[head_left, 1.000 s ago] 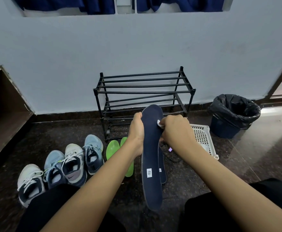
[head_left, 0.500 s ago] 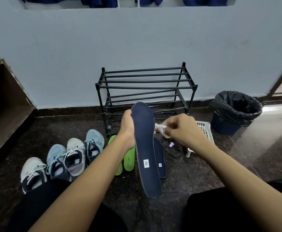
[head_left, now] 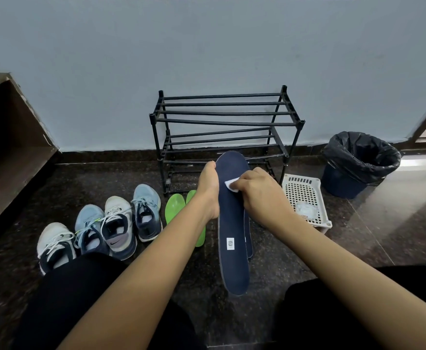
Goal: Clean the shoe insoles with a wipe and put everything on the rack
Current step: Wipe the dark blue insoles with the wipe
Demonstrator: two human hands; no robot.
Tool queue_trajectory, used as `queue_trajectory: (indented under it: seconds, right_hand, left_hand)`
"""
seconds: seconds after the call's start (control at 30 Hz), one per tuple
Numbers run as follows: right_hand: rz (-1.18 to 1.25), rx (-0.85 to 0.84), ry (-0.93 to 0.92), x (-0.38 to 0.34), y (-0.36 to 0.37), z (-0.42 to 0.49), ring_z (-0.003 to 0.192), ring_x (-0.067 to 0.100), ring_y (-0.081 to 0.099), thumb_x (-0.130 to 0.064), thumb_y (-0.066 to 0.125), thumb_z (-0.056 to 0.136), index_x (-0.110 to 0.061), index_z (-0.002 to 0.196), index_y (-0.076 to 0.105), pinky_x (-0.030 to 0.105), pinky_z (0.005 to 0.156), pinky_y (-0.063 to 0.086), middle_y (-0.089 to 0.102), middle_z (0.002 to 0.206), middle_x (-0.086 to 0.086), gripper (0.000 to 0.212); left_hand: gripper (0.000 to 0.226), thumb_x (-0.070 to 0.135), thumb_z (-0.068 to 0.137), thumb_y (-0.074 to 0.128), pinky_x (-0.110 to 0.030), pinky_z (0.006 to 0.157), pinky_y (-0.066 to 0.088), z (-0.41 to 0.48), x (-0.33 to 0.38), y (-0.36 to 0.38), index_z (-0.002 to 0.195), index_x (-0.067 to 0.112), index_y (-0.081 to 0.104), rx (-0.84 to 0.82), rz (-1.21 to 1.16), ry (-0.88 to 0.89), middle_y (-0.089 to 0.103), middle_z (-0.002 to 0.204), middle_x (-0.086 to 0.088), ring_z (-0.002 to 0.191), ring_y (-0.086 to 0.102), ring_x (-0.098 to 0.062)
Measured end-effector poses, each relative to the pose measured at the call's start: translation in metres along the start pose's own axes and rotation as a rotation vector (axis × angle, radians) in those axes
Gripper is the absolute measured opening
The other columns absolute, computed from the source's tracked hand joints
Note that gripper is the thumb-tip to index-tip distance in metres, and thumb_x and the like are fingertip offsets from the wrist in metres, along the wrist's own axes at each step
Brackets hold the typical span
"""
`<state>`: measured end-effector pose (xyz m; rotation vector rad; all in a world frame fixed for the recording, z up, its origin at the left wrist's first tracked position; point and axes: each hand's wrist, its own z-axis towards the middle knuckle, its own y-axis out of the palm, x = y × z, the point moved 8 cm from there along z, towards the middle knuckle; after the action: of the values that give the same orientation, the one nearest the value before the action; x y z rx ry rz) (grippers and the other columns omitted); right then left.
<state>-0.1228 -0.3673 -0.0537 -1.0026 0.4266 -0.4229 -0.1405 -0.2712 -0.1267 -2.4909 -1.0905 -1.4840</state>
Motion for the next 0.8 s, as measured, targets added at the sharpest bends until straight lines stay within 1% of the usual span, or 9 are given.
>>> queue_trajectory:
  seconds: [0.1, 0.2, 0.27, 0.37, 0.43, 0.5, 0.6, 0.7, 0.8]
  right_hand:
    - [0.015, -0.024, -0.037, -0.001, 0.005, -0.002, 0.070, 0.029, 0.053, 0.008, 0.065, 0.069, -0.014, 0.086, 0.076, 0.036, 0.061, 0.049, 0.067, 0.078, 0.007, 0.029]
    - [-0.014, -0.065, -0.097, -0.001, 0.015, -0.009, 0.069, 0.028, 0.054, 0.009, 0.069, 0.064, -0.015, 0.085, 0.076, 0.039, 0.061, 0.051, 0.068, 0.078, 0.003, 0.033]
    - [-0.040, -0.077, -0.106, 0.003, 0.021, -0.013, 0.066, 0.026, 0.055, 0.008, 0.073, 0.061, -0.017, 0.081, 0.076, 0.039, 0.057, 0.051, 0.068, 0.074, 0.001, 0.032]
    - [-0.108, -0.120, -0.056, 0.017, 0.030, -0.019, 0.063, 0.026, 0.057, 0.000, 0.078, 0.055, -0.021, 0.072, 0.074, 0.032, 0.056, 0.049, 0.066, 0.066, 0.000, 0.028]
    - [-0.081, -0.202, 0.105, 0.040, 0.041, -0.022, 0.072, 0.025, 0.060, -0.004, 0.072, 0.065, -0.024, 0.077, 0.074, 0.032, 0.062, 0.050, 0.067, 0.073, 0.001, 0.023]
    - [0.218, -0.243, 0.410, 0.069, 0.046, -0.030, 0.067, 0.017, 0.062, -0.006, 0.062, 0.077, -0.024, 0.078, 0.073, 0.026, 0.056, 0.050, 0.070, 0.074, -0.001, 0.022]
    - [0.752, -0.263, 0.713, 0.085, 0.061, -0.046, 0.055, 0.003, 0.057, -0.010, 0.067, 0.081, -0.020, 0.079, 0.073, 0.015, 0.047, 0.040, 0.068, 0.066, -0.007, 0.012]
    - [1.184, -0.415, 0.854, 0.068, 0.094, -0.068, 0.065, 0.008, 0.059, 0.005, 0.061, 0.081, -0.009, 0.084, 0.071, 0.016, 0.058, 0.043, 0.067, 0.070, 0.001, 0.017]
    - [1.244, -0.563, 0.842, 0.044, 0.123, -0.087, 0.069, 0.011, 0.062, 0.007, 0.058, 0.082, -0.002, 0.089, 0.069, 0.020, 0.065, 0.049, 0.067, 0.075, 0.006, 0.016]
  left_hand:
    - [0.037, 0.040, 0.097, 0.037, -0.028, 0.061, 0.043, 0.004, 0.000, -0.006, 0.085, 0.015, 0.062, 0.023, -0.024, 0.020, 0.066, 0.077, -0.004, 0.064, 0.057, -0.020]
    - [0.032, 0.035, 0.095, 0.040, -0.025, 0.052, 0.036, 0.013, -0.004, -0.017, 0.069, 0.019, 0.050, 0.045, -0.107, 0.027, 0.056, 0.055, 0.004, 0.047, 0.049, -0.015]
    - [0.034, 0.034, 0.096, 0.040, -0.025, 0.052, 0.036, 0.017, -0.009, -0.027, 0.066, 0.019, 0.048, 0.065, -0.150, 0.022, 0.056, 0.051, 0.004, 0.048, 0.050, -0.016]
    - [0.032, 0.036, 0.096, 0.040, -0.035, 0.080, 0.047, 0.026, -0.017, -0.035, 0.087, 0.014, 0.061, 0.056, -0.240, 0.010, 0.070, 0.095, -0.007, 0.084, 0.061, -0.028]
    - [0.032, 0.038, 0.095, 0.039, -0.043, 0.094, 0.044, 0.030, -0.021, -0.037, 0.109, 0.017, 0.059, 0.033, -0.298, -0.005, 0.062, 0.126, -0.014, 0.101, 0.057, -0.032]
    - [0.037, 0.038, 0.095, 0.038, -0.048, 0.101, 0.042, 0.036, -0.025, -0.042, 0.118, 0.017, 0.057, 0.019, -0.344, -0.015, 0.056, 0.137, -0.016, 0.108, 0.056, -0.035]
    - [0.044, 0.041, 0.097, 0.037, -0.050, 0.107, 0.038, 0.045, -0.035, -0.050, 0.123, 0.014, 0.058, 0.017, -0.377, -0.036, 0.054, 0.139, -0.016, 0.109, 0.056, -0.035]
    - [0.049, 0.041, 0.099, 0.036, -0.047, 0.099, 0.046, 0.055, -0.048, -0.056, 0.127, 0.008, 0.060, 0.022, -0.398, -0.051, 0.064, 0.127, -0.017, 0.105, 0.061, -0.035]
    - [0.040, 0.038, 0.103, 0.032, -0.044, 0.090, 0.048, 0.061, -0.058, -0.054, 0.103, 0.010, 0.061, 0.015, -0.396, -0.034, 0.066, 0.103, -0.015, 0.095, 0.061, -0.034]
